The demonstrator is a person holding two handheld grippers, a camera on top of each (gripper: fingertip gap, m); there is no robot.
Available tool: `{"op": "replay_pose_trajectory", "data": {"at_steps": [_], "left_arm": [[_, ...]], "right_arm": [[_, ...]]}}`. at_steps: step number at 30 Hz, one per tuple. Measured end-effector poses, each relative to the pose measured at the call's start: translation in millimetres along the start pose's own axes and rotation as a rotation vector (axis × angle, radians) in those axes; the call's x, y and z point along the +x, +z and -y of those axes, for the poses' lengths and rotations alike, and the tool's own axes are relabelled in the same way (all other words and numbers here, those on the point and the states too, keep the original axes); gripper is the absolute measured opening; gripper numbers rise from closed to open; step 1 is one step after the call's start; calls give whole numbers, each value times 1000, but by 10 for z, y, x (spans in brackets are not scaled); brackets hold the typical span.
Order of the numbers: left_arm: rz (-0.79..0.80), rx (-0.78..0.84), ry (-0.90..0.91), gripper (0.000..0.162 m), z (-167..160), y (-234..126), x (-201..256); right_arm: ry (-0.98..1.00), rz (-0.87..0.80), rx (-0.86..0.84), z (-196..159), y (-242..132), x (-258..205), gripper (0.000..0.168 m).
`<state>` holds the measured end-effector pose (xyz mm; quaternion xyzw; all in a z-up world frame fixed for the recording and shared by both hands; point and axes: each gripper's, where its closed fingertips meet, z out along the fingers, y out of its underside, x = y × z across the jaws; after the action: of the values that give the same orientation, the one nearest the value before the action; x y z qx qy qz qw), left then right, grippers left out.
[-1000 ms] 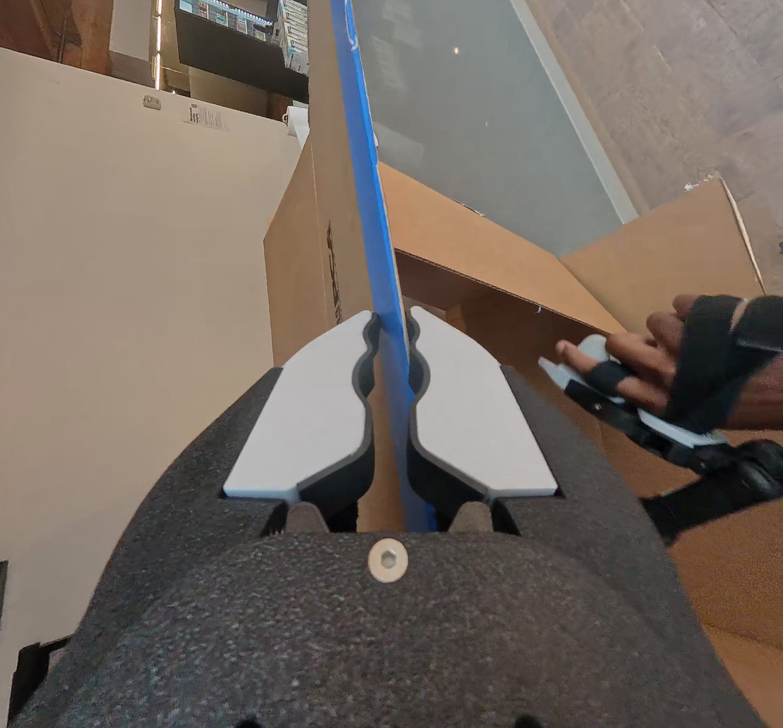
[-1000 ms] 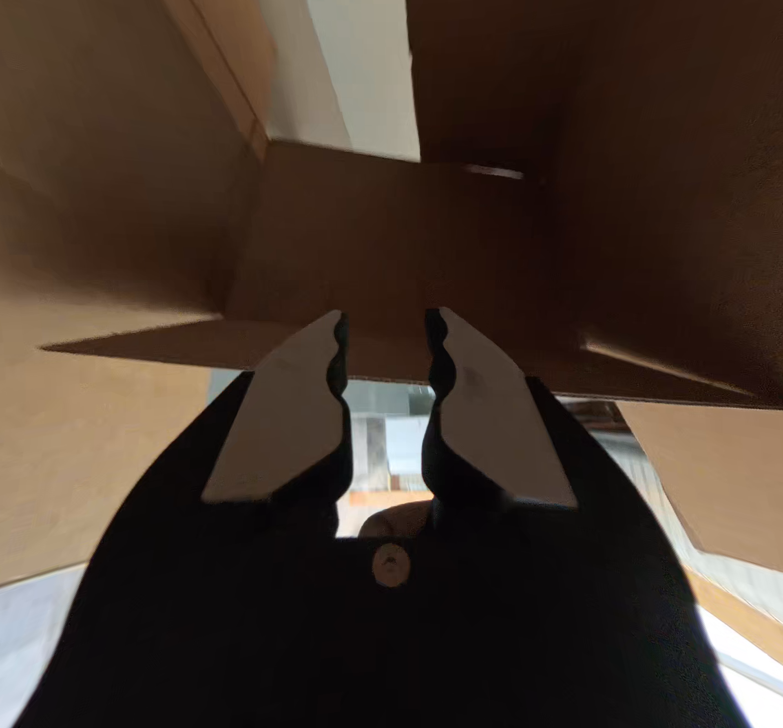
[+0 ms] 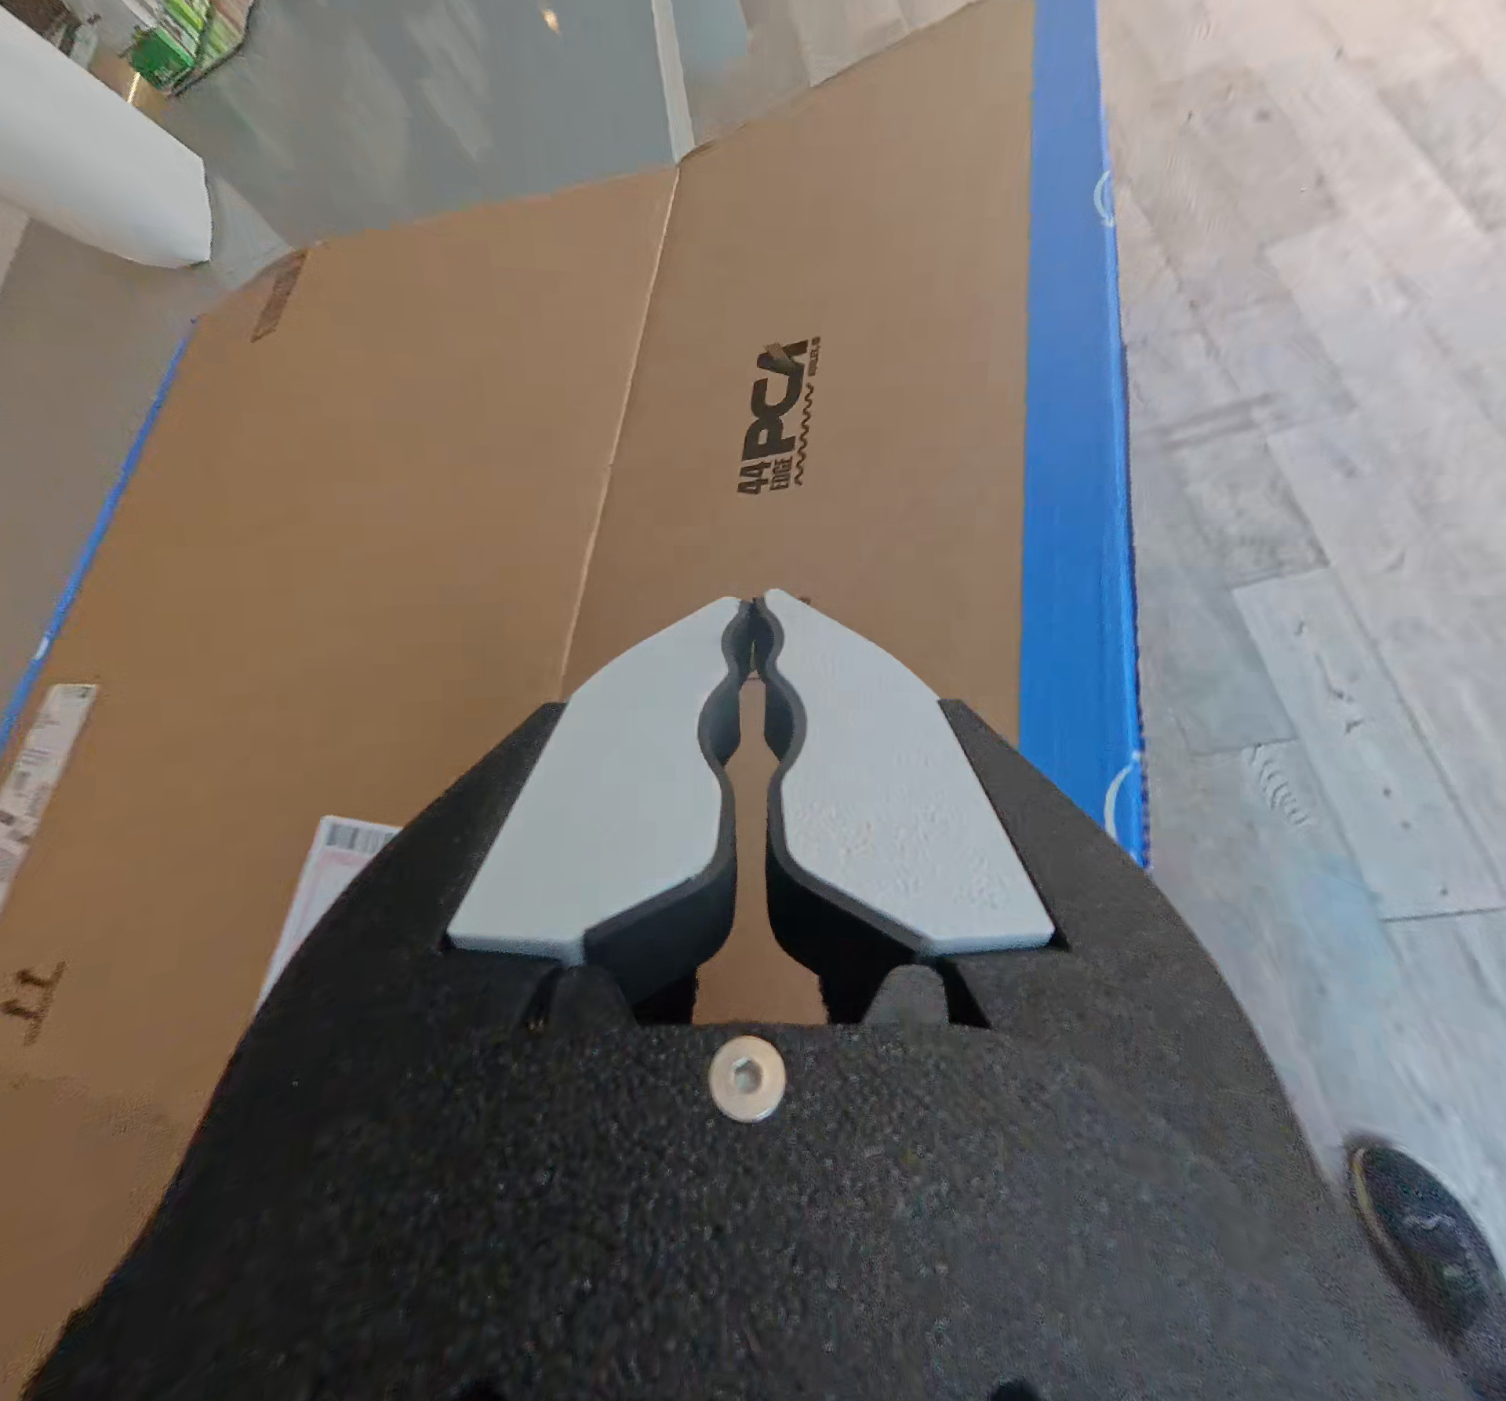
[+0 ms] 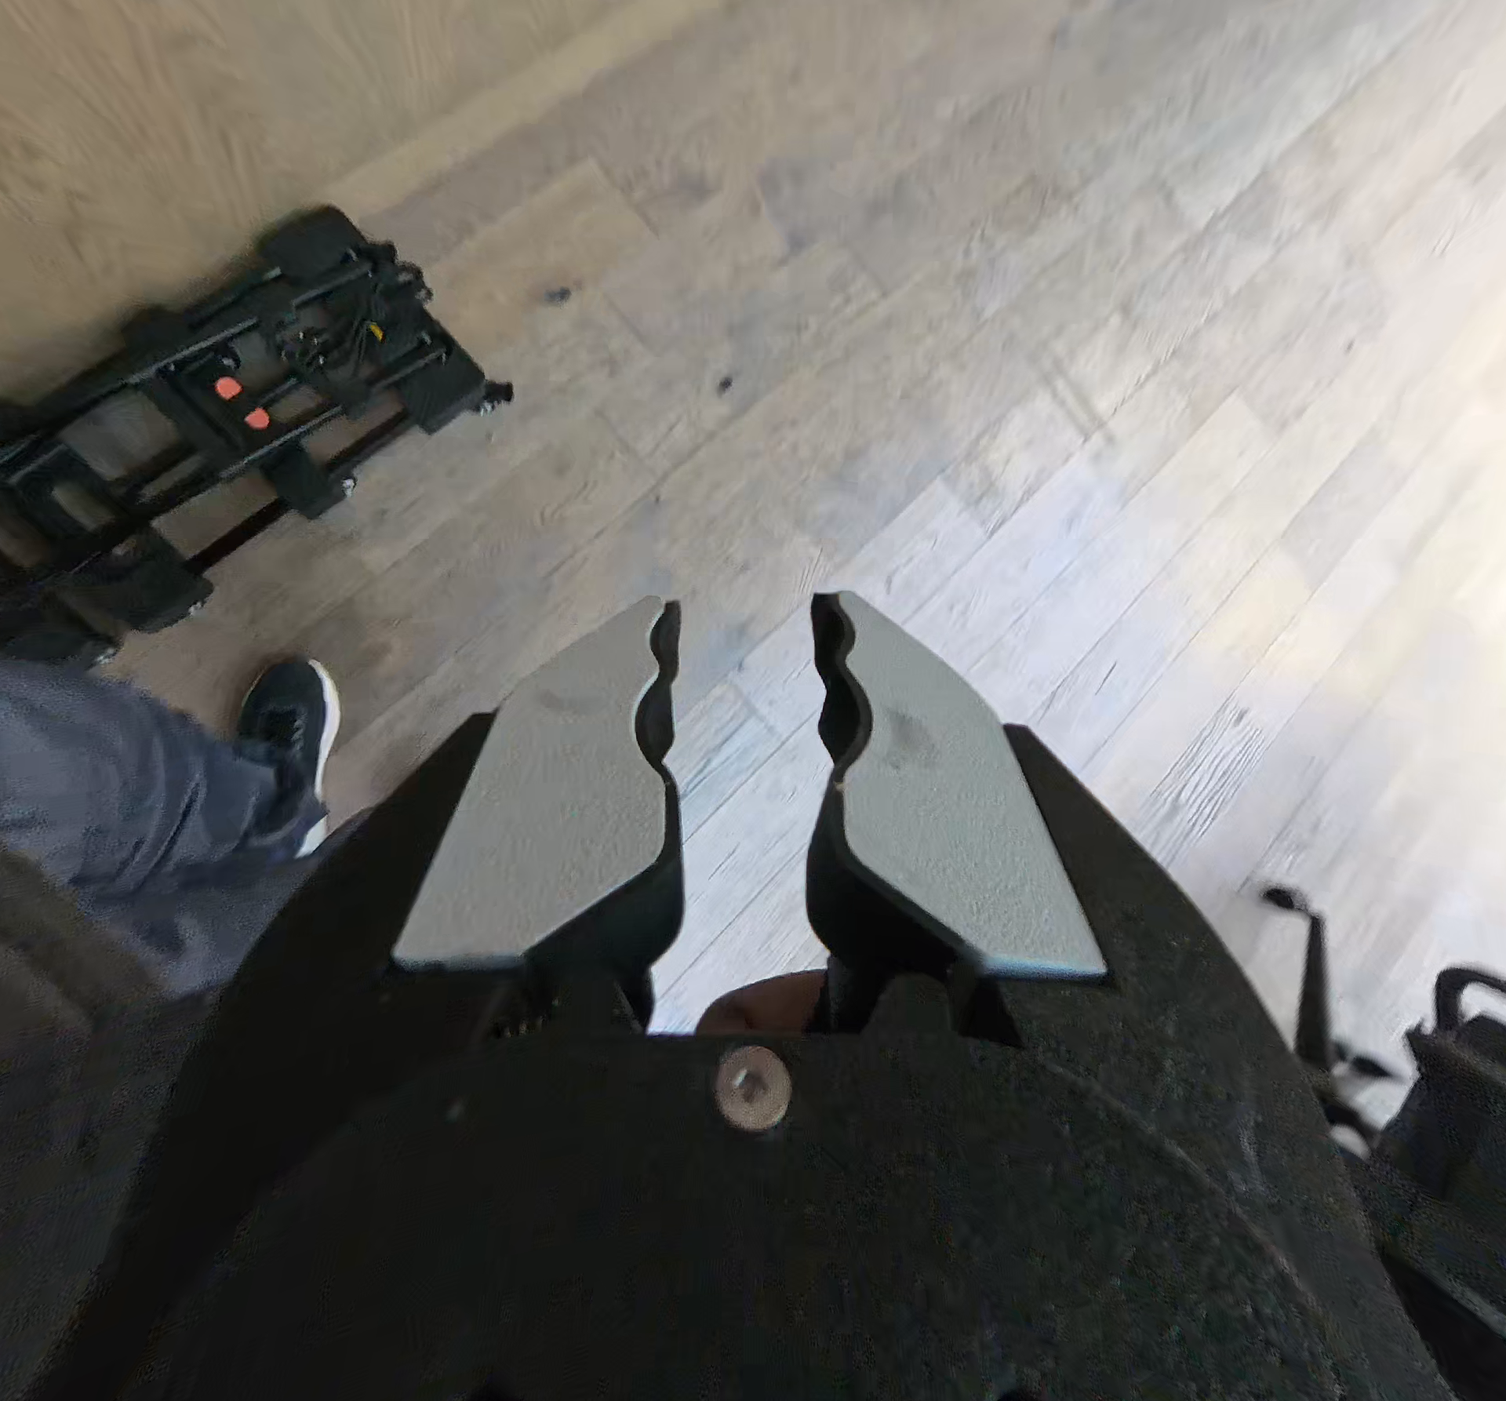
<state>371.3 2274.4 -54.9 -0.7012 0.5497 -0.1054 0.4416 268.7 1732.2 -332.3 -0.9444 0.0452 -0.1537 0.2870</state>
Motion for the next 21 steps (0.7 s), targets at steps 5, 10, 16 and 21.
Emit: {"op": "replay_pose_trajectory", "data": {"at_steps": [5,10,16,21], "left_arm": [[-104,37,84,0,-525,-32,160],[-260,179,180,5,-426,-695,861],[-636,273,407,7,-606,-1701,2718],[-1032,196,484,0,-1506,-2499,4330]], "right_arm": [[281,-2,-128,-1235,-405,30,32],[387,-74,-134,-1469,-518,204,30],[501,-153,-122,-1093,-413,205,23],[699,-189,-110,-1039,-497,-286,11]]}}
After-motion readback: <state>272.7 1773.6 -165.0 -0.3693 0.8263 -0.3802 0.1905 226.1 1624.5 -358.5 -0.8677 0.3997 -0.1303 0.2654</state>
